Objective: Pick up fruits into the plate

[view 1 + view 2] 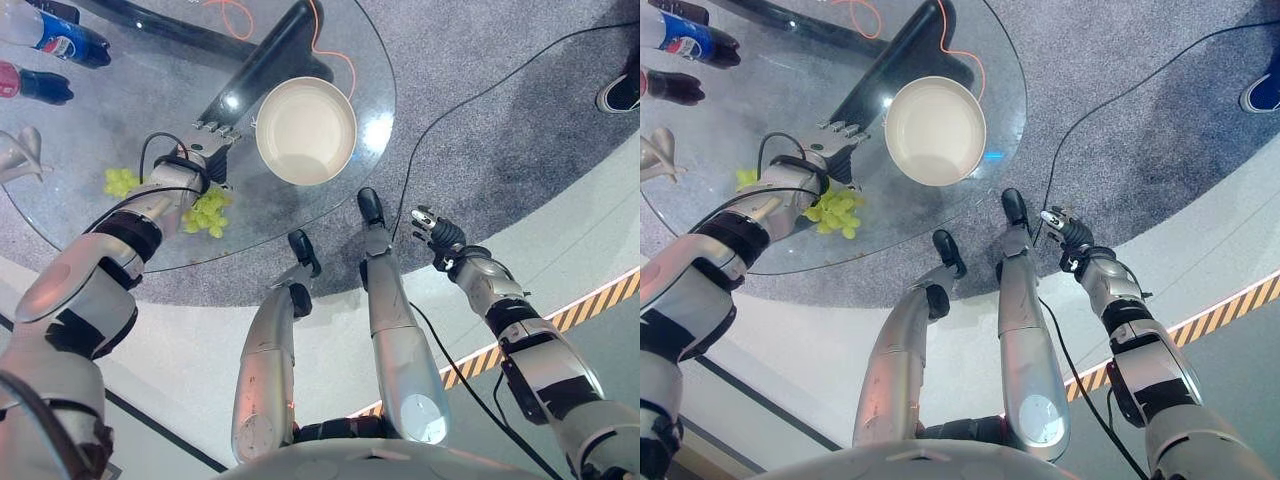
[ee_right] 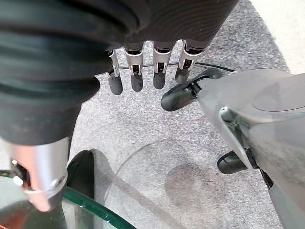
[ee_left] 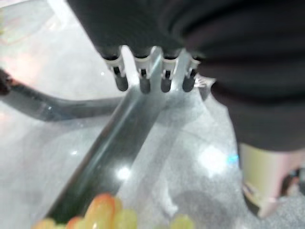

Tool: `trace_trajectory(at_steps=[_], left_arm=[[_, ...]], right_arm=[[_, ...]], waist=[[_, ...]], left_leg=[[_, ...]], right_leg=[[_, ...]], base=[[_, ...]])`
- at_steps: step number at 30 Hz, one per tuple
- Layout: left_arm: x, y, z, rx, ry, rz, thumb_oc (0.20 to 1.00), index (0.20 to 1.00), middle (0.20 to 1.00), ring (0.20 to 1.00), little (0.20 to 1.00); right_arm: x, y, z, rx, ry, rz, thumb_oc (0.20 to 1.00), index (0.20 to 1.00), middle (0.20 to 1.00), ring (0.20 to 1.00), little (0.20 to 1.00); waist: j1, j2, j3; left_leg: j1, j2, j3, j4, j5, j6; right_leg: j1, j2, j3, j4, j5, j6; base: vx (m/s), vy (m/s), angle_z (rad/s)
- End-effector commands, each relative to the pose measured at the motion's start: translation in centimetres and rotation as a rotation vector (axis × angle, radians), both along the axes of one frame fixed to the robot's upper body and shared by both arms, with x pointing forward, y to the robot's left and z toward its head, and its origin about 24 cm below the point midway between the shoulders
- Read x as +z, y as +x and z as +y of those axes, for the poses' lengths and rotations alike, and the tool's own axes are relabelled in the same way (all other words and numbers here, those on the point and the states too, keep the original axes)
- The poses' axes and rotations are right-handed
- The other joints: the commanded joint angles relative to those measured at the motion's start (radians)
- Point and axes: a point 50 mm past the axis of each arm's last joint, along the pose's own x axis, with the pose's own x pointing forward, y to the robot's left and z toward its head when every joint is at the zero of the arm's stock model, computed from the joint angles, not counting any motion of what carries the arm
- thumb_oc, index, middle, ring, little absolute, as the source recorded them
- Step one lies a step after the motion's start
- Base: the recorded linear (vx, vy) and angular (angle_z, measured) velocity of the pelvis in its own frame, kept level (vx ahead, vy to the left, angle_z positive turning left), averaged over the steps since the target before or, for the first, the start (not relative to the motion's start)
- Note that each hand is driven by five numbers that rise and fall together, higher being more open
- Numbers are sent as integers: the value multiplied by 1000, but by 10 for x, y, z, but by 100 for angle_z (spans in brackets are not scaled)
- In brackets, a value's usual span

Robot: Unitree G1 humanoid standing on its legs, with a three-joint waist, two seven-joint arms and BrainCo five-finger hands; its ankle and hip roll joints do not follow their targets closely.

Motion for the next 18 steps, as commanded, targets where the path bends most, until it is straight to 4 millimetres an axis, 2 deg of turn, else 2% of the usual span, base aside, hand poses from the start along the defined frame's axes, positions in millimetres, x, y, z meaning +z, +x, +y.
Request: trace_trajectory(at_steps=[1,8,10,12,14,15,16,18], left_arm=[[-5,-8,27,76,-48,-2,1000,1000,1000,1000,1000],[-7,-11,38,121,-165,-30,1000,1000,1000,1000,1000],[-18,-18,53,156,-255,-38,1000,1000,1000,1000,1000],[-24,-22,60,171,-272,-26,1000,1000,1000,1000,1000],[-43,-33,72,189,-302,4,1000,1000,1000,1000,1000],[-43,-33,73,191,-303,3,1000,1000,1000,1000,1000],[-54,-39,76,199,-318,17,1000,1000,1000,1000,1000],[-71,-48,79,198,-324,44,1000,1000,1000,1000,1000]], right_arm=[[-8,-12,-16,-13,-18,0,1000,1000,1000,1000,1000],[-23,-22,-11,1,3,42,1000,1000,1000,1000,1000],[-39,-34,-7,3,23,87,1000,1000,1000,1000,1000],[-44,-38,-7,5,32,105,1000,1000,1000,1000,1000],[-53,-48,-12,1,38,148,1000,1000,1000,1000,1000],[-53,-48,-12,2,38,147,1000,1000,1000,1000,1000],[-57,-53,-16,-1,32,164,1000,1000,1000,1000,1000],[-62,-61,-21,-7,20,188,1000,1000,1000,1000,1000]], waist=[[-11,36,-36],[6,24,-36],[21,10,-36],[24,5,-36],[28,-5,-36],[27,-7,-36],[25,-15,-36],[30,-22,-36]], left_leg=[[-4,-73,-39,1,-49,14],[63,-75,-77,-47,-33,22],[140,-70,-113,-77,-27,23],[172,-68,-120,-78,-29,21],[242,-57,-121,-57,-52,9],[241,-58,-119,-59,-47,7],[261,-52,-115,-22,-67,-8],[268,-50,-127,60,-63,-39]], right_leg=[[30,18,-144,-59,-16,-34],[95,26,-140,-62,-29,-33],[173,32,-152,-57,-54,-39],[207,29,-161,-57,-64,-41],[291,18,-180,-57,-91,-51],[292,16,-180,-60,-86,-51],[327,1,-190,-57,-96,-57],[374,-16,-200,-49,-107,-63]], base=[[0,0,0],[-6,-86,6],[4,-327,34],[15,-238,35],[38,-185,35],[27,-107,26],[30,-99,23],[108,-61,27]])
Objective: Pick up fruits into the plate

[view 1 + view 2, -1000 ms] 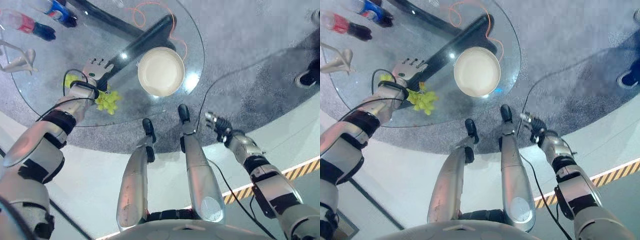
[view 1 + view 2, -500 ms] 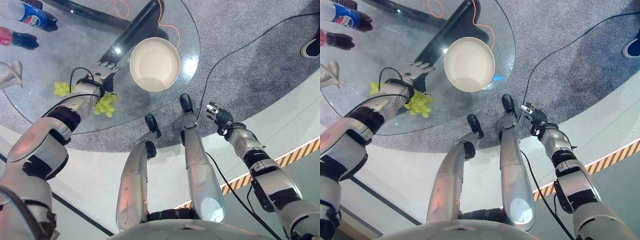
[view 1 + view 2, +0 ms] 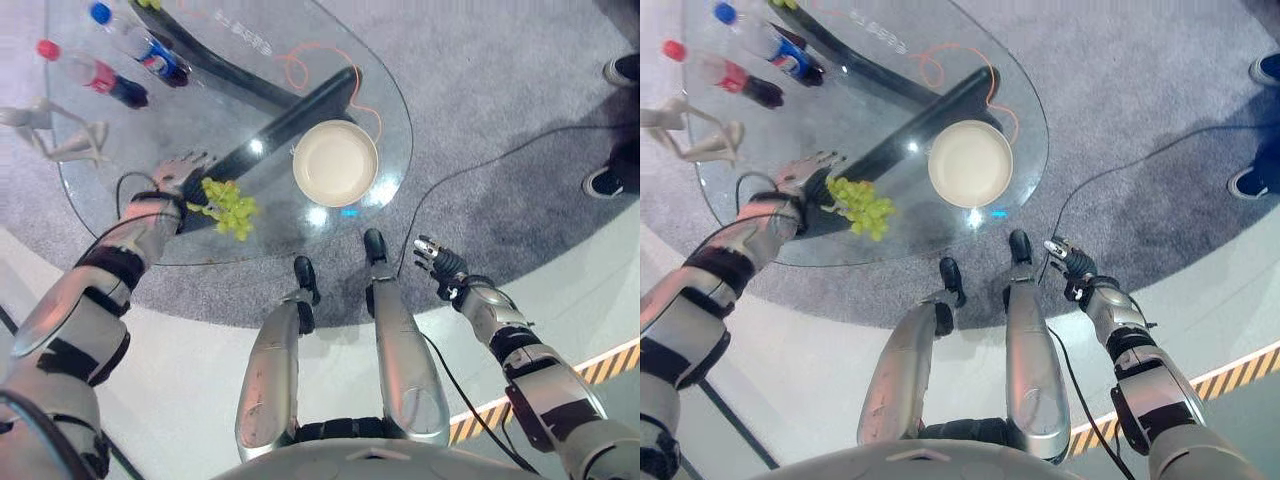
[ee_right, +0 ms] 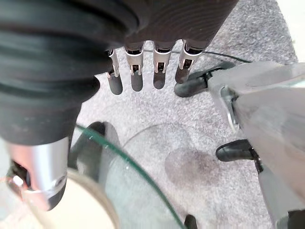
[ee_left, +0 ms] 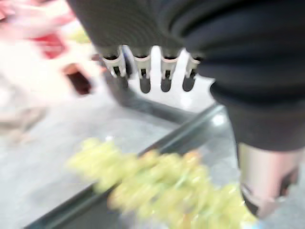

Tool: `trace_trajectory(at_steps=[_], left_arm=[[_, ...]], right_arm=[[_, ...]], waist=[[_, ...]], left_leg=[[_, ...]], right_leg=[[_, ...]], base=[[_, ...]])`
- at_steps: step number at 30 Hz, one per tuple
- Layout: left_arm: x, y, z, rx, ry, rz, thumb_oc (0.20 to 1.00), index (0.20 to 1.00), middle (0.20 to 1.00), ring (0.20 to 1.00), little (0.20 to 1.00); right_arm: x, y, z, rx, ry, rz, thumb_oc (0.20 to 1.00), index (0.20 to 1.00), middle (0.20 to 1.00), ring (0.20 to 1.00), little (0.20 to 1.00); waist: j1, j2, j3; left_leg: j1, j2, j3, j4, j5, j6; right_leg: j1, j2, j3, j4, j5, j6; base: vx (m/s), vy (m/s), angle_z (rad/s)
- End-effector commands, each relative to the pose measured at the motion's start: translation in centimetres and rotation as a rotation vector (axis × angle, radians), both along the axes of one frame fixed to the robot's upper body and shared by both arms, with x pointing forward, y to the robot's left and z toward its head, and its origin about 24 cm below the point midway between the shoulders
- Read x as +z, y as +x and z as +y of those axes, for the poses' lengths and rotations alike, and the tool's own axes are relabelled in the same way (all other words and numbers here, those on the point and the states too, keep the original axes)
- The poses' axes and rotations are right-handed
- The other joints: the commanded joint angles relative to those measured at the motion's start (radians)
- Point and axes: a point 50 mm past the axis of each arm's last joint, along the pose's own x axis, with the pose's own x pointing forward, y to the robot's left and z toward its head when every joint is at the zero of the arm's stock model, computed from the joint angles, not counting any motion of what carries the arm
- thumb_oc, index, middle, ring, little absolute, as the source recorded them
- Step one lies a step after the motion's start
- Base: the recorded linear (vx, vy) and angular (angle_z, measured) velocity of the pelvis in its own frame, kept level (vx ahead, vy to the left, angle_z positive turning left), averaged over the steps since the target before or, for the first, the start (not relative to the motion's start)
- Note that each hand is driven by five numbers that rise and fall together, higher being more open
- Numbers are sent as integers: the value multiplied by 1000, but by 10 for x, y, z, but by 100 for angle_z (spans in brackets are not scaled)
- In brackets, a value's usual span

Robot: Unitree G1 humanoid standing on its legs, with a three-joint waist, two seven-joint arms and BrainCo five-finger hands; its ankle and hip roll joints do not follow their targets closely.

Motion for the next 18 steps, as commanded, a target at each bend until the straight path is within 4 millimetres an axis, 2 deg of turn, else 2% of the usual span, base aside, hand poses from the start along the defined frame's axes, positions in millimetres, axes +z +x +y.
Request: trace_trajectory(at_steps=[1,2,3,4,6,8,9,10,12,13,16,18], left_arm=[[-24,-24,25,47,-44,-1,1000,1000,1000,1000,1000],[-40,-34,26,57,-66,10,1000,1000,1000,1000,1000],[-51,-41,24,60,-72,16,1000,1000,1000,1000,1000],[-54,-43,23,57,-71,13,1000,1000,1000,1000,1000],[-57,-46,23,59,-71,7,1000,1000,1000,1000,1000],[-57,-46,23,63,-81,-9,1000,1000,1000,1000,1000],[-53,-42,19,57,-93,-27,1000,1000,1000,1000,1000],[-53,-41,19,56,-95,-29,1000,1000,1000,1000,1000],[-40,-32,13,18,-93,-48,1000,1000,1000,1000,1000],[-32,-28,14,4,-80,-54,1000,1000,1000,1000,1000],[-20,-21,16,-12,-47,-52,1000,1000,1000,1000,1000],[-5,-18,22,-18,-7,-57,1000,1000,1000,1000,1000]], right_arm=[[-19,-27,-17,-1,-17,63,1000,1000,1000,1000,1000],[-20,-30,-20,7,-34,73,1000,1000,1000,1000,1000],[-20,-30,-19,12,-49,69,1000,1000,1000,1000,1000],[-19,-29,-18,7,-48,60,1000,1000,1000,1000,1000],[-18,-28,-18,-1,-51,44,1000,1000,1000,1000,1000],[-14,-24,-19,0,-69,28,1000,1000,1000,1000,1000],[-8,-18,-21,1,-83,15,1000,1000,1000,1000,1000],[-7,-18,-22,-1,-84,13,1000,1000,1000,1000,1000],[-3,-16,-26,-9,-94,9,1000,1000,1000,1000,1000],[-5,-17,-26,-21,-92,13,1000,1000,1000,1000,1000],[-10,-21,-25,-43,-60,28,1000,1000,1000,1000,1000],[-13,-23,-16,-31,-8,23,1000,1000,1000,1000,1000]], waist=[[5,-25,-32],[25,-25,-32],[39,-24,-32],[45,-18,-32],[58,-7,-32],[68,4,-32],[66,16,-32],[66,17,-32],[57,22,-40],[51,18,-45],[40,9,-50],[45,1,-49]], left_leg=[[22,-67,-23,195,-65,-23],[24,-69,-83,215,-53,-24],[48,-39,-111,166,-35,-21],[78,14,-125,71,-10,-25],[137,86,-145,-112,42,-45],[161,124,-187,-220,99,-71],[166,149,-202,-268,136,-95],[167,150,-202,-271,138,-96],[181,133,-187,-275,115,-98],[193,119,-170,-275,100,-92],[197,76,-164,-253,70,-68],[206,60,-117,-256,45,-39]], right_leg=[[120,-1,-47,-24,-70,-33],[142,4,-26,-1,-87,-38],[155,12,-12,19,-107,-43],[162,20,-9,28,-122,-43],[185,40,5,34,-150,-39],[203,53,31,25,-169,-33],[209,52,53,20,-176,-27],[209,52,55,20,-178,-27],[214,-2,67,4,-168,10],[216,-34,71,-9,-152,34],[226,-65,86,-50,-105,59],[199,-117,48,-91,-7,78]], base=[[199,107,35],[217,235,24],[152,331,0],[104,320,-33],[90,389,-27],[64,594,-1],[34,564,-1],[10,671,3],[31,666,-8],[57,602,-38],[60,431,-28],[35,414,22]])
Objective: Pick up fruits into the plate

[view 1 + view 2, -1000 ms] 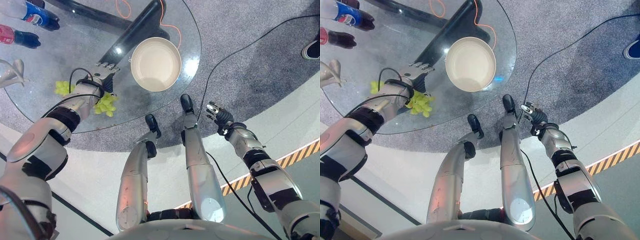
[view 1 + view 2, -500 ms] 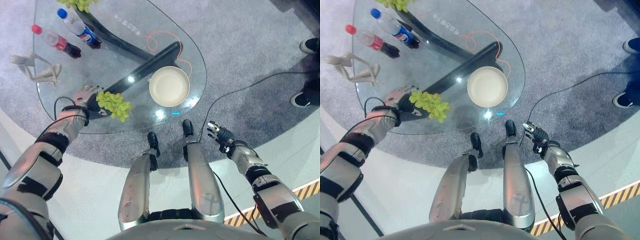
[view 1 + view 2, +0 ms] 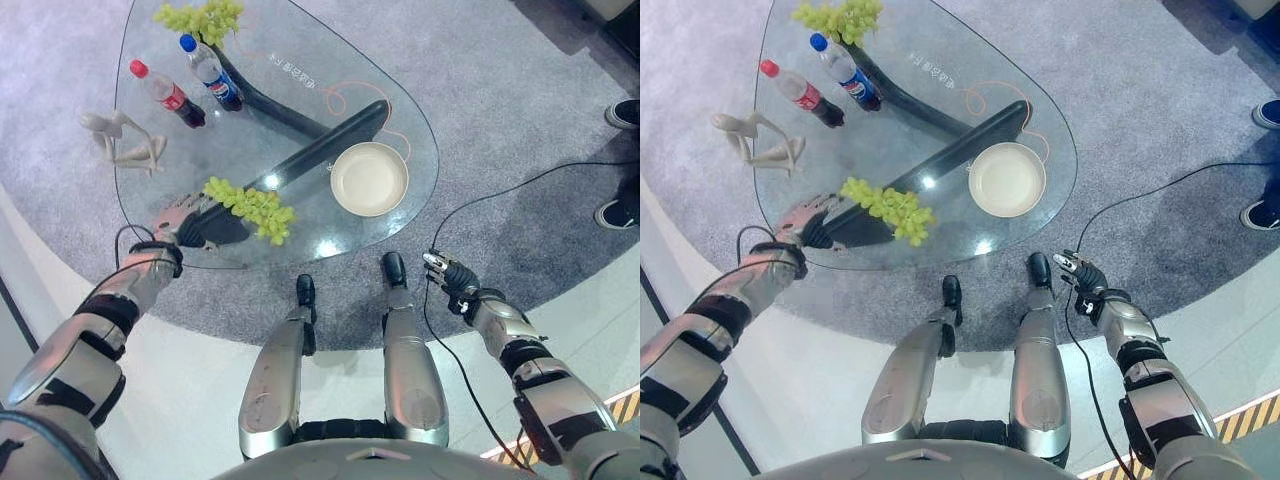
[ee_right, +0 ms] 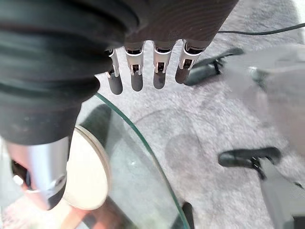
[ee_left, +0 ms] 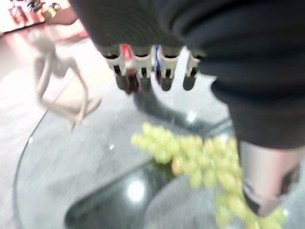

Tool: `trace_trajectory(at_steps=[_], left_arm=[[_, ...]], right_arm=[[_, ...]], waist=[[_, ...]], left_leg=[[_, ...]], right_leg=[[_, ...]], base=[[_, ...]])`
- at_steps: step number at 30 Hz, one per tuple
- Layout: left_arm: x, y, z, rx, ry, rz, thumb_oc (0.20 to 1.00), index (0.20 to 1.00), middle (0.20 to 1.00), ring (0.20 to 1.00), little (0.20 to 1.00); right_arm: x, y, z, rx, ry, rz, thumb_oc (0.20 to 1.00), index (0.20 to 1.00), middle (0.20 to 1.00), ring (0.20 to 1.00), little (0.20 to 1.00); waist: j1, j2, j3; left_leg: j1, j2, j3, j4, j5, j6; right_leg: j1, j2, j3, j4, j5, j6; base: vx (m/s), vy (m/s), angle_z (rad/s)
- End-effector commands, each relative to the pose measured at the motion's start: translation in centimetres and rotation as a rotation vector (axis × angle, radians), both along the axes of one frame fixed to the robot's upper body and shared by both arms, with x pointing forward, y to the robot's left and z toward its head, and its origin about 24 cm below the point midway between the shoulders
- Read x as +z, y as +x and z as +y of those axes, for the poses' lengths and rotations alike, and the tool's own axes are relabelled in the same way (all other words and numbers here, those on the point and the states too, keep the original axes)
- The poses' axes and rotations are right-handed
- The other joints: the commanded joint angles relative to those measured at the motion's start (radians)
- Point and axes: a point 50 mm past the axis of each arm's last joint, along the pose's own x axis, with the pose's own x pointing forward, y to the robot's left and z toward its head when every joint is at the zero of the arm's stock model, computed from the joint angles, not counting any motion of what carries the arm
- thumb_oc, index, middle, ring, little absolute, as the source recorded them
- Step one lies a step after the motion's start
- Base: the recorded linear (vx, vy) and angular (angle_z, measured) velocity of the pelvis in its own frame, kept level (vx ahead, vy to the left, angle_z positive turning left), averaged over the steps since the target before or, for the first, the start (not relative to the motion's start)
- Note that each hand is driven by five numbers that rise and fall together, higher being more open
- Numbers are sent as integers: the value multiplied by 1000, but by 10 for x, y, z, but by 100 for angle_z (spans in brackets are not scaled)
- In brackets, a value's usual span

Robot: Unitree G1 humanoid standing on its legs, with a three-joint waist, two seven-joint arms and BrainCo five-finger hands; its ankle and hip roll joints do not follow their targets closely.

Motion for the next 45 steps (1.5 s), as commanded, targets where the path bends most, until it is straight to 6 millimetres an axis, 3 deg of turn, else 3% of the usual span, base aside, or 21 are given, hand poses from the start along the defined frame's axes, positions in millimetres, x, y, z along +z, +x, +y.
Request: trace_trajectory(at_steps=[1,4,6,9,11,13,19,23,26,34,45], left_arm=[[19,-2,22,48,33,-15,1000,1000,1000,1000,1000],[30,-5,37,100,43,-26,1000,1000,1000,1000,1000],[30,-8,42,113,43,-30,1000,1000,1000,1000,1000],[26,-10,41,111,46,-21,1000,1000,1000,1000,1000],[21,-11,38,107,43,-16,1000,1000,1000,1000,1000],[16,-9,28,84,39,-22,1000,1000,1000,1000,1000],[12,-3,18,79,89,-4,1000,1000,1000,1000,1000],[18,4,14,104,123,-32,1000,1000,1000,1000,1000],[27,11,11,127,140,-38,1000,1000,1000,1000,1000],[29,21,-4,113,173,-25,1000,1000,1000,1000,1000],[3,14,-6,122,160,57,1000,1000,1000,1000,1000]], right_arm=[[8,1,-7,7,2,-48,1000,1000,1000,1000,1000],[16,12,8,95,-8,-67,1000,1000,1000,1000,1000],[16,13,14,129,-11,-60,1000,1000,1000,1000,1000],[11,9,14,139,-2,-43,1000,1000,1000,1000,1000],[6,2,11,132,3,-30,1000,1000,1000,1000,1000],[1,-5,3,121,-9,-19,1000,1000,1000,1000,1000],[11,5,3,126,-16,-48,1000,1000,1000,1000,1000],[23,18,11,161,-37,-80,1000,1000,1000,1000,1000],[34,29,21,184,-60,-127,1000,1000,1000,1000,1000],[57,44,24,133,-19,-266,1000,1000,1000,1000,1000],[81,58,27,141,1,-376,1000,1000,1000,1000,1000]], waist=[[-7,40,-37],[31,32,-26],[43,35,-23],[53,42,-25],[47,37,-28],[20,33,-25],[0,34,-21],[-14,28,-21],[5,27,-21],[5,33,-21],[20,48,-21]], left_leg=[[44,69,-41,-75,-66,-28],[38,67,41,-80,-88,-3],[36,59,77,-86,-88,18],[35,44,85,-87,-82,26],[34,19,74,-87,-76,24],[32,-7,69,-83,-76,24],[-33,-34,98,-31,-87,30],[-153,-60,67,67,-100,25],[-278,-57,9,125,-95,22],[-390,-39,44,83,-46,29],[-476,-51,37,101,-44,23]], right_leg=[[12,-55,-88,47,50,106],[-9,-75,-222,40,63,114],[-13,-3,-277,83,-5,103],[-15,60,-311,124,-58,73],[-6,75,-297,91,-50,62],[2,72,-251,13,-1,65],[-49,66,-264,-11,32,59],[-140,82,-230,13,36,38],[-257,106,-214,105,8,22],[-396,136,-221,143,13,22],[-477,139,-216,158,14,29]], base=[[-57,348,9],[-106,395,-85],[-70,380,-135],[-6,207,-75],[35,99,-34],[45,39,-15],[-26,33,-14],[-89,21,-21],[-144,94,-36],[-140,27,-17],[-72,52,-4]])
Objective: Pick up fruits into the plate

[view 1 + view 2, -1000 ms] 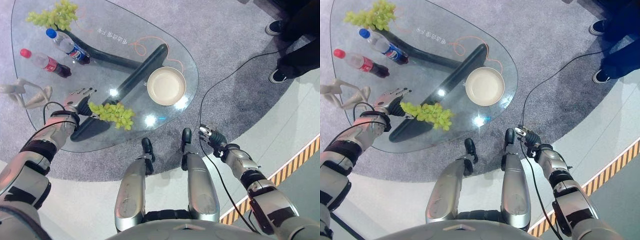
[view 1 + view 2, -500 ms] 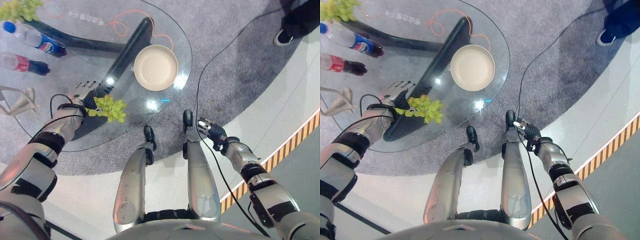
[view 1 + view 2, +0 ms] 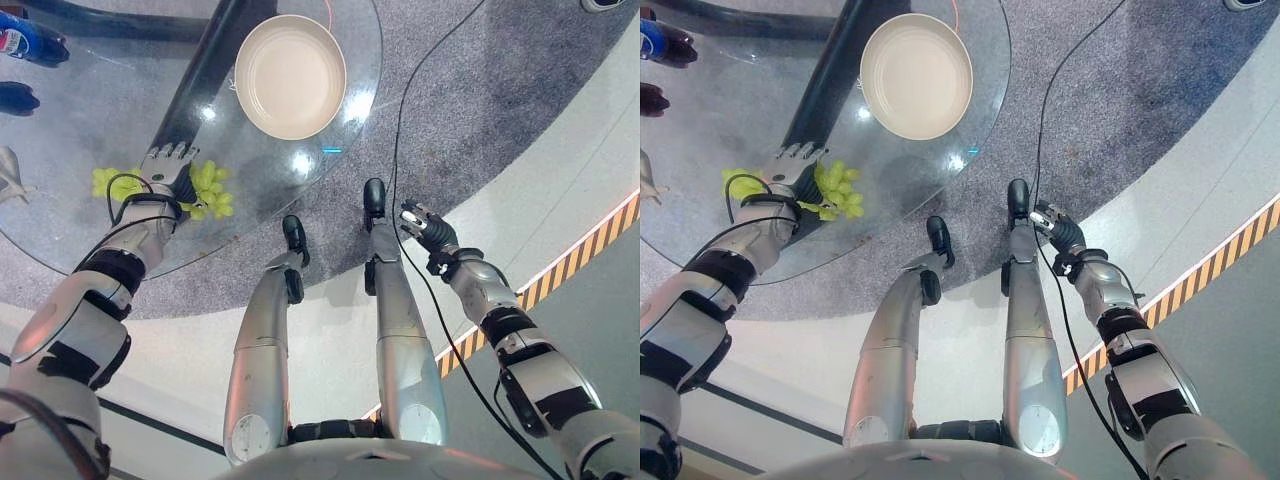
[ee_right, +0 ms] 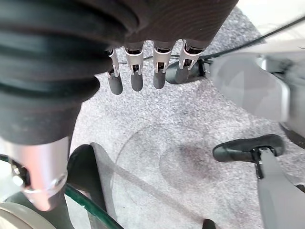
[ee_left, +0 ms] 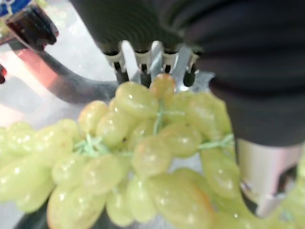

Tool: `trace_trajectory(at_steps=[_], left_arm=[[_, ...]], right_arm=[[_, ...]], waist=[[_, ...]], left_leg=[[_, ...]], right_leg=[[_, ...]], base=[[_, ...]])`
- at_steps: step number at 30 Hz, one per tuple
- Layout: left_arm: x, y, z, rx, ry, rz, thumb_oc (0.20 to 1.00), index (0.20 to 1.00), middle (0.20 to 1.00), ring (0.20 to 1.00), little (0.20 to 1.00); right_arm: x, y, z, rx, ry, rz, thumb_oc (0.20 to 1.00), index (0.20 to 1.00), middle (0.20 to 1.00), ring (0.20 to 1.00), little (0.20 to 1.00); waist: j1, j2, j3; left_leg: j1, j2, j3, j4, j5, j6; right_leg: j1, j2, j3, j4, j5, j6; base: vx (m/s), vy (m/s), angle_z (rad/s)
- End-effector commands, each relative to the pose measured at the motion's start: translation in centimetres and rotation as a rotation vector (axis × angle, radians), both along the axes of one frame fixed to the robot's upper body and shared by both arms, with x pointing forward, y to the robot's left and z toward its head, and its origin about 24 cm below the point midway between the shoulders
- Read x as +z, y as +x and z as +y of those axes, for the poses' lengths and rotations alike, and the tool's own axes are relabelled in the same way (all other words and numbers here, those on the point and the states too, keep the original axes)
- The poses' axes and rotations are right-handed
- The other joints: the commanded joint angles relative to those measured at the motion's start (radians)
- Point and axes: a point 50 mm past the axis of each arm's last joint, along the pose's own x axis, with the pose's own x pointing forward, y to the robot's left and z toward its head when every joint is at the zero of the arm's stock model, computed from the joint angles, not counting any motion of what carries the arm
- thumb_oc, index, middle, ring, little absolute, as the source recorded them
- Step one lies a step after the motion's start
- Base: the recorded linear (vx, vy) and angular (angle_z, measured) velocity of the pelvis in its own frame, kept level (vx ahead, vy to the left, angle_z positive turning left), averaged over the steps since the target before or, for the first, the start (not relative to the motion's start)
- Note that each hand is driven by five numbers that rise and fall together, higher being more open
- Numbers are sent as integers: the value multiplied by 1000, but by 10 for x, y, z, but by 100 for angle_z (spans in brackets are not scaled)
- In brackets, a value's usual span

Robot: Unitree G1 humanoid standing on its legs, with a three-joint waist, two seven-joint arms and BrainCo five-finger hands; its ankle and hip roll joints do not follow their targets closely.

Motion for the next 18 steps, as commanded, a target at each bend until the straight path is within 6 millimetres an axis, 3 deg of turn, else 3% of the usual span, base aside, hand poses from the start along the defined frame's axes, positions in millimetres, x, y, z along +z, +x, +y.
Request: trace_trajectory(at_steps=[1,6,11,18], left_arm=[[-43,-14,-1,5,-19,152,1000,1000,1000,1000,1000],[-62,-23,1,37,49,170,1000,1000,1000,1000,1000],[-69,-30,14,157,162,101,1000,1000,1000,1000,1000],[-81,-26,-2,111,201,223,1000,1000,1000,1000,1000]], right_arm=[[6,-3,-4,11,2,-53,1000,1000,1000,1000,1000],[4,-6,-4,10,27,-72,1000,1000,1000,1000,1000],[6,-3,5,18,104,-105,1000,1000,1000,1000,1000],[13,1,8,12,134,-137,1000,1000,1000,1000,1000]], waist=[[6,75,-13],[6,81,-13],[3,70,-13],[-1,58,-13]], left_leg=[[78,-70,-108,-246,111,-23],[62,-72,-105,-231,106,-24],[24,-66,-96,-210,102,-30],[-13,-56,-96,-202,102,-26]], right_leg=[[47,91,-115,126,-181,-18],[35,89,-114,135,-185,-18],[-1,91,-114,155,-190,-18],[-43,105,-111,178,-195,-21]], base=[[-19,35,0],[0,26,1],[-1,12,2],[10,-4,4]])
